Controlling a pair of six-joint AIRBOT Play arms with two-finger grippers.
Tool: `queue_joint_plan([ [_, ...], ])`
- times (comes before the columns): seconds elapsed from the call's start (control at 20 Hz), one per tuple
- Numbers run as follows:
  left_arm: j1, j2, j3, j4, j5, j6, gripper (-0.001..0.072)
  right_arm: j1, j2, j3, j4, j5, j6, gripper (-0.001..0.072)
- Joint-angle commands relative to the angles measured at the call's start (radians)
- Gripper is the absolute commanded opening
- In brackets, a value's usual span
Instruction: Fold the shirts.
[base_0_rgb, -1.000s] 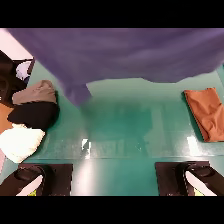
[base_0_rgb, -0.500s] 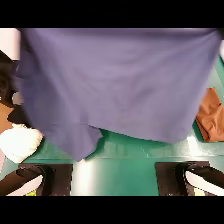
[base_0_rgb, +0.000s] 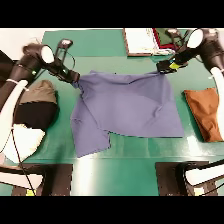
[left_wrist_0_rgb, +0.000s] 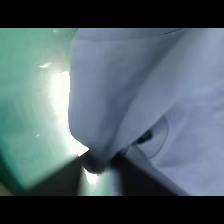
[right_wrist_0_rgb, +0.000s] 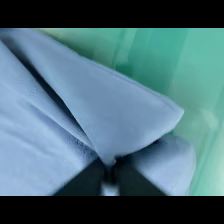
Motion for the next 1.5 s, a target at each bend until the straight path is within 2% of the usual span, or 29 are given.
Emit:
queue_joint_plan([
  [0.0, 0.005, -0.055, 0.001, 0.012, 0.018, 0.000, 0.0458, 0.000, -0.081, 0.085, 0.014, -0.019, 0.000, 0.0412],
  [0.2, 0.068, 0.015, 0.056, 0.010, -0.171, 0.000, 0.0457, -0.024, -0.015, 0.191, 0.007, 0.083, 0.000, 0.0411],
  [0.25, 0.082, 0.058, 0.026, 0.009, -0.189, 0.000, 0.0411, -0.039, 0.032, 0.151, 0.009, 0.105, -0.005, 0.0411],
  [0.3, 0.089, 0.120, -0.042, 0.008, -0.187, 0.000, 0.0372, -0.056, 0.084, 0.087, 0.006, 0.117, -0.006, 0.0412],
  [0.55, 0.092, 0.402, -0.490, -0.100, -0.124, -0.029, 0.0370, -0.204, 0.393, -0.443, 0.008, 0.121, -0.006, 0.0411],
  [0.65, 0.092, 0.462, -0.611, -0.158, -0.094, -0.034, 0.0370, -0.287, 0.496, -0.663, 0.007, 0.121, -0.006, 0.0412],
  [0.7, 0.092, 0.463, -0.615, -0.160, -0.093, -0.035, 0.0370, -0.291, 0.499, -0.671, 0.007, 0.121, -0.006, 0.0412],
  [0.75, 0.092, 0.478, -0.669, -0.205, -0.076, -0.034, 0.0370, -0.371, 0.566, -0.837, 0.008, 0.117, -0.006, 0.0542],
  [0.85, 0.092, 0.478, -0.683, -0.242, -0.061, -0.034, 0.0370, -0.452, 0.626, -0.990, 0.013, 0.087, -0.016, 0.0543],
  [1.1, 0.092, 0.478, -0.682, -0.262, -0.024, -0.034, 0.0370, -0.507, 0.682, -1.178, 0.068, 0.005, -0.052, 0.0517],
  [1.35, 0.092, 0.478, -0.682, -0.262, -0.029, -0.034, 0.0370, -0.507, 0.622, -1.195, 0.098, -0.054, -0.053, 0.0506],
  [1.45, 0.092, 0.478, -0.682, -0.262, -0.029, -0.034, 0.0370, -0.494, 0.603, -1.194, 0.137, -0.084, -0.059, 0.0447],
])
